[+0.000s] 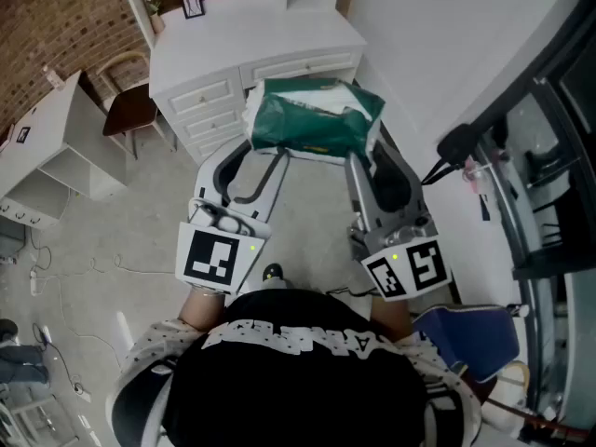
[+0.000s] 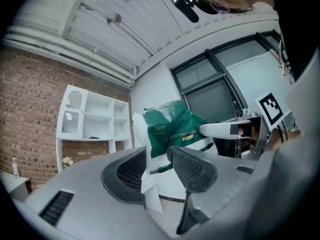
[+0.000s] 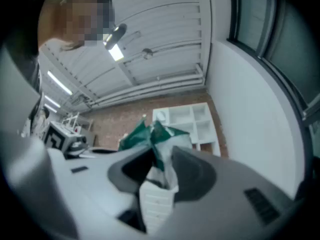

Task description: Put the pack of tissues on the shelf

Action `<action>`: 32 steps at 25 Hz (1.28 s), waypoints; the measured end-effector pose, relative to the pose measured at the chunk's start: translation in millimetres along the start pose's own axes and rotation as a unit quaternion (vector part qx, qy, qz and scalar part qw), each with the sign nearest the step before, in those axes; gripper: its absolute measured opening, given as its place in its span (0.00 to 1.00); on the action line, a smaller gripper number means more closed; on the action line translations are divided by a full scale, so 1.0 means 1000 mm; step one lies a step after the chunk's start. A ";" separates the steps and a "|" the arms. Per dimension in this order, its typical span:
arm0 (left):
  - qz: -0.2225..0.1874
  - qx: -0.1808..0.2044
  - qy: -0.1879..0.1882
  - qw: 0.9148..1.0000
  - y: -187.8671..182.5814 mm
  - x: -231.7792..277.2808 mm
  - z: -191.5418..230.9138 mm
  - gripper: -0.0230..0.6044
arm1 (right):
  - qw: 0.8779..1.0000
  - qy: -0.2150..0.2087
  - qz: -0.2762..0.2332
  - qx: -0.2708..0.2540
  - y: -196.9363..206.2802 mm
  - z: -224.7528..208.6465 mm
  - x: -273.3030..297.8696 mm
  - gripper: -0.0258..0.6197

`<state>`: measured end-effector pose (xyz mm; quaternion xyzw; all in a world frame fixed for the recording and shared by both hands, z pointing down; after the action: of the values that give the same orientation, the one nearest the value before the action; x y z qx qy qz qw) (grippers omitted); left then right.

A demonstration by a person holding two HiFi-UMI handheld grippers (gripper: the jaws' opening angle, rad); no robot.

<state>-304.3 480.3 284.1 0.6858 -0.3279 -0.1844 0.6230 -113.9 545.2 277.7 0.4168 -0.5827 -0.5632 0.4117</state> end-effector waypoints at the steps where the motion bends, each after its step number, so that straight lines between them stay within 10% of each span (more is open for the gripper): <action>1: -0.001 0.000 0.001 1.000 0.000 0.000 0.000 0.34 | 1.000 0.001 -0.001 0.000 0.000 0.000 0.000 0.27; 32: -0.021 -0.005 0.044 0.999 0.012 0.062 0.091 0.34 | 0.999 0.039 0.000 -0.001 0.003 -0.006 0.096 0.27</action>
<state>-323.0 371.3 290.8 0.6970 -0.2843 -0.1687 0.6363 -138.8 451.9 281.5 0.4380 -0.5656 -0.5467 0.4351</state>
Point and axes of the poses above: the fingertips, and each gripper's own axes: x forward along the fingers, z to its left, y out of its underside, the point moved 8 cm from there along -x, backward along the fingers, and after that the axes turned 15 degrees about z, right-handed, at the moved point
